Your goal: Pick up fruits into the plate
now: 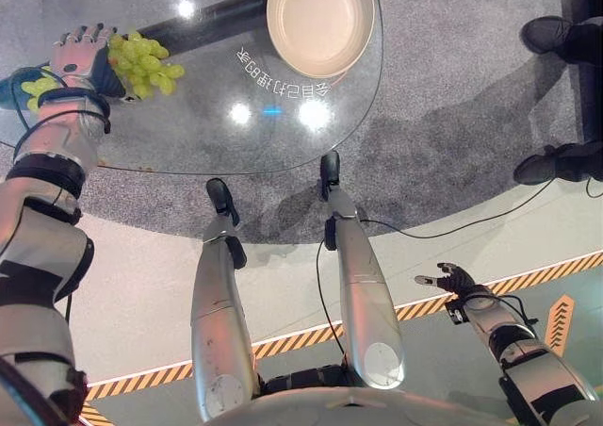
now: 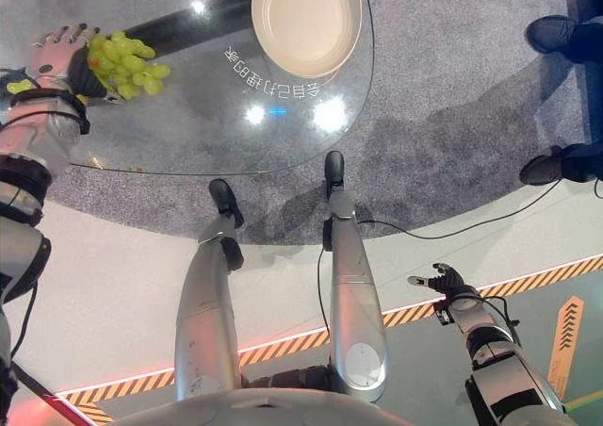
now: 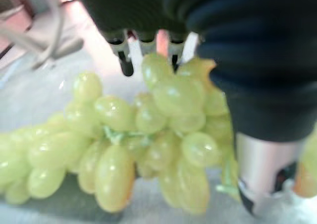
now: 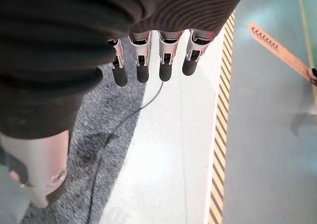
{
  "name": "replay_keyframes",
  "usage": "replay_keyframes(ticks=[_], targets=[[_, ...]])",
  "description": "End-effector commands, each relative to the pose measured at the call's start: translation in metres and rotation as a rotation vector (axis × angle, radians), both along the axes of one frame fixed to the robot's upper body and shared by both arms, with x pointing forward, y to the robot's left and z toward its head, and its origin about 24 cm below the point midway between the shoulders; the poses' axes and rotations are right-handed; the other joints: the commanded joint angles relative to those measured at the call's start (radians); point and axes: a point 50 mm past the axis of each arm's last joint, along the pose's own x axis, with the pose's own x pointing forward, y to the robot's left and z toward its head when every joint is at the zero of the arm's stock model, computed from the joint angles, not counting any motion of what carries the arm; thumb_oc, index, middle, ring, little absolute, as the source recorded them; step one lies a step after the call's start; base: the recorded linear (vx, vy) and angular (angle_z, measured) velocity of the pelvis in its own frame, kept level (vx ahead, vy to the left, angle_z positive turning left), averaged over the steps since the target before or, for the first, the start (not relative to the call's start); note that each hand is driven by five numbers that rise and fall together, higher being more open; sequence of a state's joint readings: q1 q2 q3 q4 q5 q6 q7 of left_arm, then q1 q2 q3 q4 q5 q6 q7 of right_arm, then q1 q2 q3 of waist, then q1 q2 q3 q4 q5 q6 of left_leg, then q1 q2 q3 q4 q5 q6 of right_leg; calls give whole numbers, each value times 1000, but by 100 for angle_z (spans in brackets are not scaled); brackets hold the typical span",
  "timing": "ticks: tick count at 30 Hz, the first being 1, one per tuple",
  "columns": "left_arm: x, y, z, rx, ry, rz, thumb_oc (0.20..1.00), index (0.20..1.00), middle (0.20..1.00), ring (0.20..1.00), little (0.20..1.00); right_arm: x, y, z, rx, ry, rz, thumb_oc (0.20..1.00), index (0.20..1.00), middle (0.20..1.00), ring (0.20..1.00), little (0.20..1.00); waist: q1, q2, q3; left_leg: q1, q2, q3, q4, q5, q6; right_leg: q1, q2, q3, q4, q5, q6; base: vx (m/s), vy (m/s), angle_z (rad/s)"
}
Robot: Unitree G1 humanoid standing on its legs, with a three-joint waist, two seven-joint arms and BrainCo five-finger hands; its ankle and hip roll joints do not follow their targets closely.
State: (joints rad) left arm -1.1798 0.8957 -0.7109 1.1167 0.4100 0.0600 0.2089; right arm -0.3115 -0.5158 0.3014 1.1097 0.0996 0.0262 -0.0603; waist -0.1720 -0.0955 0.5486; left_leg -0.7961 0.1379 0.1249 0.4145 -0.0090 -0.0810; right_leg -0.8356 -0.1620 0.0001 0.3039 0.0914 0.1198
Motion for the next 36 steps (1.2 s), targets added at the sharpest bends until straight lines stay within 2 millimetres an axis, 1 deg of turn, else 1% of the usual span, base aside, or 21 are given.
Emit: replay_keyframes(ticks=[1, 3, 5, 7, 11, 17, 19, 22, 26, 27, 28, 36], targets=[[-23, 42, -19, -28, 46, 182, 1000, 1000, 1000, 1000, 1000, -45, -39, -4, -66, 76, -102, 1000, 1000, 1000, 1000, 1000, -28, 27, -29, -33, -112, -11, 7, -52, 53, -6, 115, -4, 39, -50, -50, -14, -92, 0], [-26, 46, -15, -29, -24, 208, 1000, 1000, 1000, 1000, 1000, -48, -35, -8, -54, 86, -96, 1000, 1000, 1000, 1000, 1000, -25, 16, -29, -38, -110, -17, 8, -52, 54, -8, 118, -10, 39, -51, -50, -16, -85, 3], [-28, 49, -13, -44, -45, 236, 1000, 1000, 1000, 1000, 1000, -50, -31, -12, -41, 92, -88, 1000, 1000, 1000, 1000, 1000, -22, 9, -29, -40, -110, -22, 7, -53, 55, -7, 119, -15, 40, -52, -50, -8, -59, 6], [-29, 51, -16, -54, -46, 255, 1000, 1000, 1000, 1000, 1000, -50, -29, -13, -35, 91, -83, 1000, 1000, 1000, 1000, 1000, -20, 6, -29, -42, -110, -24, 8, -53, 55, -9, 120, -18, 40, -51, -49, -6, -48, 3], [-35, 59, -28, -58, 4, 313, 1000, 1000, 1000, 1000, 1000, -46, -24, -13, -28, 74, -77, 1000, 1000, 1000, 1000, 1000, -17, -5, -29, -48, -109, -32, 11, -52, 53, -10, 119, -26, 40, -48, -50, -1, -38, 5], [-39, 64, -40, -20, 110, 372, 1000, 1000, 1000, 1000, 1000, -38, -24, -9, -36, 53, -75, 1000, 1000, 1000, 1000, 1000, -16, -15, -29, -64, -110, -40, 13, -49, 53, -24, 124, -24, 43, -44, -51, -1, -6, 4], [-39, 65, -43, -13, 142, 386, 1000, 1000, 1000, 1000, 1000, -35, -23, -7, -37, 36, -73, 1000, 1000, 1000, 1000, 1000, -15, -22, -29, -74, -110, -45, 13, -49, 54, -32, 127, -25, 44, -42, -50, 0, 0, 0], [-40, 66, -47, 14, 163, 386, 1000, 1000, 1000, 1000, 1000, -32, -24, -4, -37, 14, -69, 1000, 1000, 1000, 1000, 1000, -15, -27, -29, -88, -110, -48, 17, -51, 55, -44, 127, -28, 46, -41, -50, 0, 0, 0], [-41, 66, -48, 8, 151, 379, 1000, 1000, 1000, 1000, 1000, -28, -22, -1, -36, 1, -57, 1000, 1000, 1000, 1000, 1000, -16, -31, -29, -101, -109, -49, 21, -51, 53, -55, 128, -29, 48, -38, -50, 0, 0, 0], [-40, 65, -48, -1, 134, 374, 310, 310, 310, 310, 310, -27, -22, 0, -40, -8, -53, 1000, 1000, 1000, 1000, 1000, -16, -33, -29, -104, -109, -50, 20, -51, 52, -58, 129, -28, 47, -38, -50, 0, 0, 0], [-40, 65, -48, -2, 129, 370, 200, 200, 200, 200, 200, -26, -22, 0, -41, -11, -52, 1000, 1000, 1000, 1000, 1000, -16, -33, -29, -105, -108, -50, 21, -51, 52, -58, 129, -28, 47, -38, -49, 0, 0, 0], [-40, 63, -51, 27, 121, 381, 200, 200, 200, 200, 200, -18, -19, 5, -49, -69, -55, 1000, 1000, 1000, 1000, 1000, -16, -48, -29, -95, -108, -51, 14, -52, 49, -42, 130, -33, 27, -31, -45, 0, -12, -3]])
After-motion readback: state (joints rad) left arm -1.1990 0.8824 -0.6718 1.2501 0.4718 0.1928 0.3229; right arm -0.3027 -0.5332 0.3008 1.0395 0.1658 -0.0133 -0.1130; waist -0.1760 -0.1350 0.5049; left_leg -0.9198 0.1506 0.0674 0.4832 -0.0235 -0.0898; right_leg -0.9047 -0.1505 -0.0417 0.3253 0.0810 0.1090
